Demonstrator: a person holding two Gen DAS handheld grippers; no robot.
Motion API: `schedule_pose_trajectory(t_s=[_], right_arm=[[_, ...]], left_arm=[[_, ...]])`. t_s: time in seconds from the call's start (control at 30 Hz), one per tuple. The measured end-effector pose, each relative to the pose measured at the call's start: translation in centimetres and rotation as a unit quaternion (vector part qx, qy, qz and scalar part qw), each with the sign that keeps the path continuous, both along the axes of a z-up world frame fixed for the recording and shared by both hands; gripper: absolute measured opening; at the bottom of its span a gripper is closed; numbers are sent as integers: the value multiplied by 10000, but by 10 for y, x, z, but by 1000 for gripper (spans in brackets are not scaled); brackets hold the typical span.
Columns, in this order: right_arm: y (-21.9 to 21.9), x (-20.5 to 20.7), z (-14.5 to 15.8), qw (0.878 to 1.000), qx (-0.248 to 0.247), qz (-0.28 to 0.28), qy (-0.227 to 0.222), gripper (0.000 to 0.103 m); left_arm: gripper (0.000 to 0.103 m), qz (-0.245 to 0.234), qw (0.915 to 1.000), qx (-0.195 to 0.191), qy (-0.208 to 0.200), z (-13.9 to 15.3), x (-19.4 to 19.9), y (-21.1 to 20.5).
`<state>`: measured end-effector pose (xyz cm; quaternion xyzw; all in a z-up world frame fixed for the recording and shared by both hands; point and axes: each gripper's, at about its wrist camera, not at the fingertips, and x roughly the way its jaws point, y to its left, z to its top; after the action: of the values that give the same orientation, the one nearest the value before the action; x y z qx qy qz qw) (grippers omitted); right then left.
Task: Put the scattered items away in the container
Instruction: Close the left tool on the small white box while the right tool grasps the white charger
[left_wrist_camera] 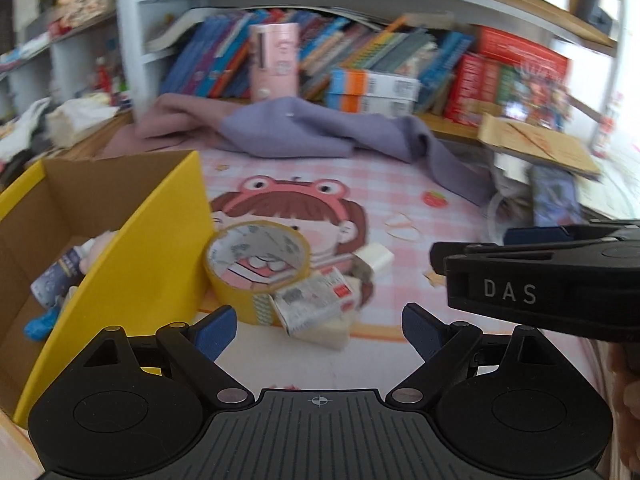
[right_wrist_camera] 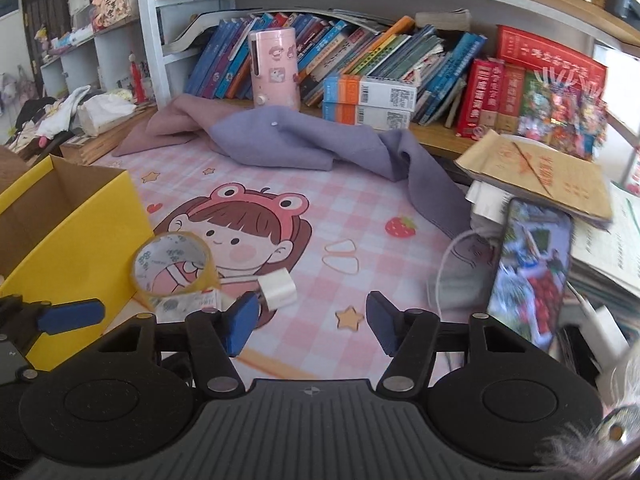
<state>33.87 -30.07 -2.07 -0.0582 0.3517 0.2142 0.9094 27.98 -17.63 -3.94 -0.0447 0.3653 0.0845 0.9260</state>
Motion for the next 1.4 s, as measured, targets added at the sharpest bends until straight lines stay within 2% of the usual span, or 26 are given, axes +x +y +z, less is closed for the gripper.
schedule_pose_trajectory(t_s=[0.07,0.2,0.6,0.83,0.9,0.97,1.1,1.4], right_arm=[[3,10,-5,10000,-5,92,28,55],[9,29,-16,9996,45,266,117,53],[36,63,-42,9947,-46,963,347,53],[43,73,-56,9931,-107,991,622,52],[44,75,-59,9927,-92,994,672,51],[43,77,-60,9923,-16,999,729,45],[44,75,-57,9910,-14,1097,770,27],[32,67,-49,9938,89,824,746,26]], left_arm=[[91,273,9996,-2,6,-5,6,0],[81,627,9980,50,61,-13,19,-1],[81,786,9966,31,230,-25,40,-6],[80,902,9953,-72,332,-30,43,0],[77,892,9953,-120,345,-31,44,1],[76,886,9953,-171,343,-31,44,1],[60,773,9958,-385,314,-32,44,3],[59,677,9963,-480,243,-28,36,9]])
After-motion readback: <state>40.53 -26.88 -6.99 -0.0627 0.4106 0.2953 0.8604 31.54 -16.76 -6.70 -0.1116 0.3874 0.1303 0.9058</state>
